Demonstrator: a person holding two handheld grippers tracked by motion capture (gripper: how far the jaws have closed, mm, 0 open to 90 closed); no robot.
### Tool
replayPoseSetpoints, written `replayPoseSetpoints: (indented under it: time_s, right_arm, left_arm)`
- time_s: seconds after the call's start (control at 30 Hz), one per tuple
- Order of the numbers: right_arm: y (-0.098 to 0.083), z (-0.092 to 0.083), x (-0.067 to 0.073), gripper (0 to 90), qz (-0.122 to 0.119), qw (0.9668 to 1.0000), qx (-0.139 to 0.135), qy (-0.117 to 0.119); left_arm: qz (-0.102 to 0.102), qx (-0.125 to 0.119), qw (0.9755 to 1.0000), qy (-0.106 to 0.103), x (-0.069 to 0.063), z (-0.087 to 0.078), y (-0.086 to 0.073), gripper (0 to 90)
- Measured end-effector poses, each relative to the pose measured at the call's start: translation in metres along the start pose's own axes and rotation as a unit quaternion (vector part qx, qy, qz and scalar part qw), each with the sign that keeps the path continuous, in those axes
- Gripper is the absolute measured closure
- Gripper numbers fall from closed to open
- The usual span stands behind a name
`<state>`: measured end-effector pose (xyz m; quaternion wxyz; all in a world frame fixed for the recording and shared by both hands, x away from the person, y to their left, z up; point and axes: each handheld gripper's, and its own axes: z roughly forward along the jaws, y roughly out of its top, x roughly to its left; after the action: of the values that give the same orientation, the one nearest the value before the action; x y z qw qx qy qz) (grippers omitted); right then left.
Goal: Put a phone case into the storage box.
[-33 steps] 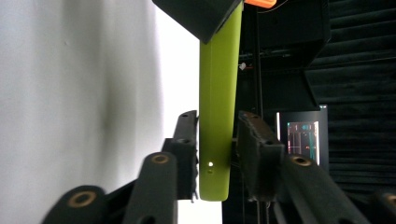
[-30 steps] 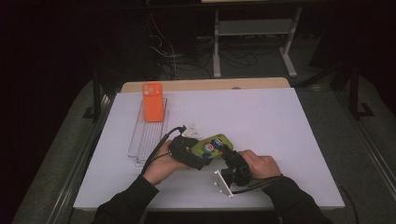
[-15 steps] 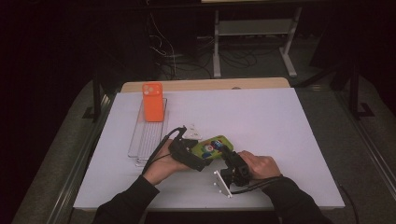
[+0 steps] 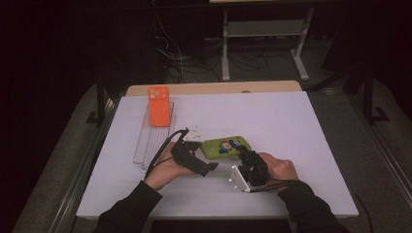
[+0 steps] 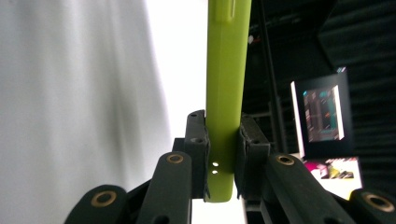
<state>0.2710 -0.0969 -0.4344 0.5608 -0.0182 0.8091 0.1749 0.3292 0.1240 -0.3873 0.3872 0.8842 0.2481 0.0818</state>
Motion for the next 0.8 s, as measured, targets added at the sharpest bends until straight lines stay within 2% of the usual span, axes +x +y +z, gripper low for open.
replayPoseSetpoints:
  time_s: [0.03,0.1,0.13,0.17,0.3,0.33,0.4,0.43,0.47,0.53,0.6,0.67,0.7,0.73,0.8]
  right_arm:
    - [-0.001,0.000,-0.001,76.4,0.021,0.9998,0.005,0.006]
    - [-0.004,0.000,-0.004,76.3,0.044,0.9989,0.004,0.012]
    - [-0.005,0.001,-0.006,76.3,0.050,0.9986,0.001,0.018]
    - [-0.006,0.002,-0.006,76.3,0.067,0.9975,-0.002,0.021]
    - [-0.010,0.003,-0.012,76.4,0.107,0.9933,-0.002,0.043]
    - [-0.010,0.002,-0.012,76.4,0.139,0.9893,-0.001,0.045]
    - [-0.011,0.002,-0.013,76.3,0.173,0.9831,-0.002,0.060]
    - [-0.012,0.002,-0.014,76.3,0.182,0.9811,-0.004,0.065]
    - [-0.012,0.002,-0.015,76.4,0.200,0.9773,-0.005,0.070]
    - [-0.014,0.003,-0.019,76.4,0.223,0.9717,-0.009,0.077]
    - [-0.017,0.003,-0.022,76.4,0.243,0.9662,-0.010,0.086]
    - [-0.019,0.004,-0.025,76.3,0.264,0.9597,-0.013,0.095]
    - [-0.019,0.004,-0.025,76.4,0.288,0.9522,-0.013,0.102]
    - [-0.020,0.004,-0.027,76.4,0.299,0.9481,-0.014,0.106]
    - [-0.022,0.005,-0.028,76.3,0.331,0.9360,-0.016,0.118]
  left_arm:
    - [0.002,0.000,1.0000,0.000,0.001,0.000,0.000,0.0]
    - [0.005,0.002,1.0000,-0.001,0.003,0.000,-0.001,0.0]
    - [-0.005,0.005,1.0000,-0.003,0.003,0.001,-0.002,0.0]
    - [-0.009,0.004,0.9999,-0.004,0.003,0.001,-0.002,0.0]
    - [-0.017,0.004,0.9998,-0.007,0.004,0.002,-0.003,0.0]
    - [-0.021,0.000,0.9997,-0.010,0.004,0.002,-0.003,0.0]
    - [-0.014,0.002,0.9999,-0.010,0.005,0.002,-0.002,0.0]
    - [-0.014,0.003,0.9999,-0.009,0.005,0.002,-0.002,0.0]
    - [-0.018,0.001,0.9998,-0.010,0.005,0.002,-0.003,0.0]
    - [-0.003,0.007,0.9999,-0.008,0.007,0.001,-0.002,0.0]
    - [-0.011,0.005,0.9999,-0.008,0.006,0.001,-0.002,0.0]
    - [-0.011,0.006,0.9999,-0.006,0.007,0.000,-0.002,0.0]
    - [-0.013,0.005,0.9999,-0.007,0.007,0.000,-0.002,0.0]
    - [-0.014,0.004,0.9999,-0.006,0.007,0.000,-0.002,0.0]
    - [-0.014,0.003,0.9999,-0.005,0.007,-0.001,-0.002,0.0]
